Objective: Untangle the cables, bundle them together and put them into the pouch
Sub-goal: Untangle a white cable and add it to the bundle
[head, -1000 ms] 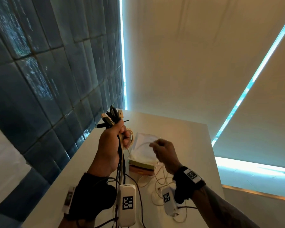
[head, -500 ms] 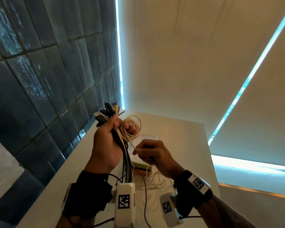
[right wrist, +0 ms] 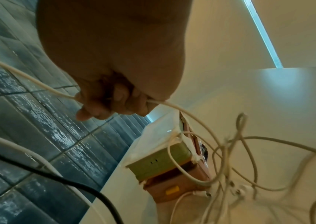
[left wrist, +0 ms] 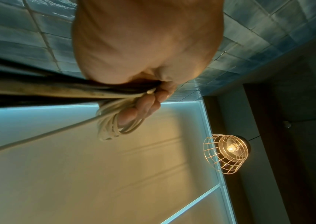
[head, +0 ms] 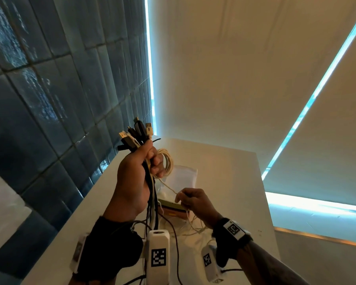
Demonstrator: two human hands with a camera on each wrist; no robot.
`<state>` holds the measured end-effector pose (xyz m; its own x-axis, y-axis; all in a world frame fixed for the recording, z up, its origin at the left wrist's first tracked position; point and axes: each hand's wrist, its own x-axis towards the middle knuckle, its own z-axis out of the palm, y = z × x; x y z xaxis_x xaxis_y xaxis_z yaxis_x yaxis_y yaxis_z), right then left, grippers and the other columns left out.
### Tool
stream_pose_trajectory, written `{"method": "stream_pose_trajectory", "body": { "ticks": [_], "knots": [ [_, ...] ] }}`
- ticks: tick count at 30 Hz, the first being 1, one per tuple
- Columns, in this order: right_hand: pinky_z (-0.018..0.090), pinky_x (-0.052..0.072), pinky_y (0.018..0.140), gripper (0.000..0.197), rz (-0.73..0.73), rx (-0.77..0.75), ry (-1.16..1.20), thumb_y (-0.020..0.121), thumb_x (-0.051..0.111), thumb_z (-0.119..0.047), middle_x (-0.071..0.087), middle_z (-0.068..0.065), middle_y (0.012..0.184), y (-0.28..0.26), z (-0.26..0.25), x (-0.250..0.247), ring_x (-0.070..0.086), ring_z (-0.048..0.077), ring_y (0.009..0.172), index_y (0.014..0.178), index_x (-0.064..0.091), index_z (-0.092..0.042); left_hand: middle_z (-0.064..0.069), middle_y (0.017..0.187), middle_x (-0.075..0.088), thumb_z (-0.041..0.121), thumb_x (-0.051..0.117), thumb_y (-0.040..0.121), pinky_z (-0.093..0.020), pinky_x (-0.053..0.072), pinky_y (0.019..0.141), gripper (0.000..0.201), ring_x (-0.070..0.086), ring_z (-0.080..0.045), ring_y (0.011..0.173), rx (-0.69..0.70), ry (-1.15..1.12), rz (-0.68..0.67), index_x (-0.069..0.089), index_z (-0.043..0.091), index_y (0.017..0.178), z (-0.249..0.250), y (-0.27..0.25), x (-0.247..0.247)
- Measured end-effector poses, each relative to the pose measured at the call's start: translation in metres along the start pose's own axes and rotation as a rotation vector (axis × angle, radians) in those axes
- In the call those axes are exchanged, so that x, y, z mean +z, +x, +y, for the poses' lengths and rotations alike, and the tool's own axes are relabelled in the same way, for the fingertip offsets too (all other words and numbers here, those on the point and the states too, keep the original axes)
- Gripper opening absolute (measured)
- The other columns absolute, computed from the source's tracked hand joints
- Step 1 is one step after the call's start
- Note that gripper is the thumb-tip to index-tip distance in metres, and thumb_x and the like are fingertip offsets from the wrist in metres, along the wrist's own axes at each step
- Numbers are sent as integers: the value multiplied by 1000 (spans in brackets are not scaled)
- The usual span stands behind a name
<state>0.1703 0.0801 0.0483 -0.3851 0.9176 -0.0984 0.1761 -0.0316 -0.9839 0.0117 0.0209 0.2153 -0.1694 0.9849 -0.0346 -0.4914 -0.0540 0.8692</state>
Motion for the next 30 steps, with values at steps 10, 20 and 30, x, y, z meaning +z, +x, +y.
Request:
{"method": "stream_pose_trajectory", "body": {
  "ticks": [10,20,30],
  "knots": [
    [20,43,52,23,186,189,-140,91,59,-15,58,-4,58,6,19,-2,50,9,52,74,71,-6,1,56,41,26,42,99,-27,30,50,37,32,-12,47,9,108,74,37,17,64,1,3,-13],
    [21,29,43,9,100,-273,288,91,62,-8,54,2,59,-12,-106,5,38,11,48,87,66,0,-5,61,53,27,44,99,-28,42,62,37,47,-14,55,-165,94,215,43,13,65,-20,10,-10],
    [21,27,49,12,-124,-213,264,88,62,-6,55,4,62,-17,-76,8,39,16,55,81,71,-12,-5,64,56,30,42,99,-32,46,75,40,59,-18,64,-128,-312,37,41,15,62,-11,11,-8]
  ]
}}
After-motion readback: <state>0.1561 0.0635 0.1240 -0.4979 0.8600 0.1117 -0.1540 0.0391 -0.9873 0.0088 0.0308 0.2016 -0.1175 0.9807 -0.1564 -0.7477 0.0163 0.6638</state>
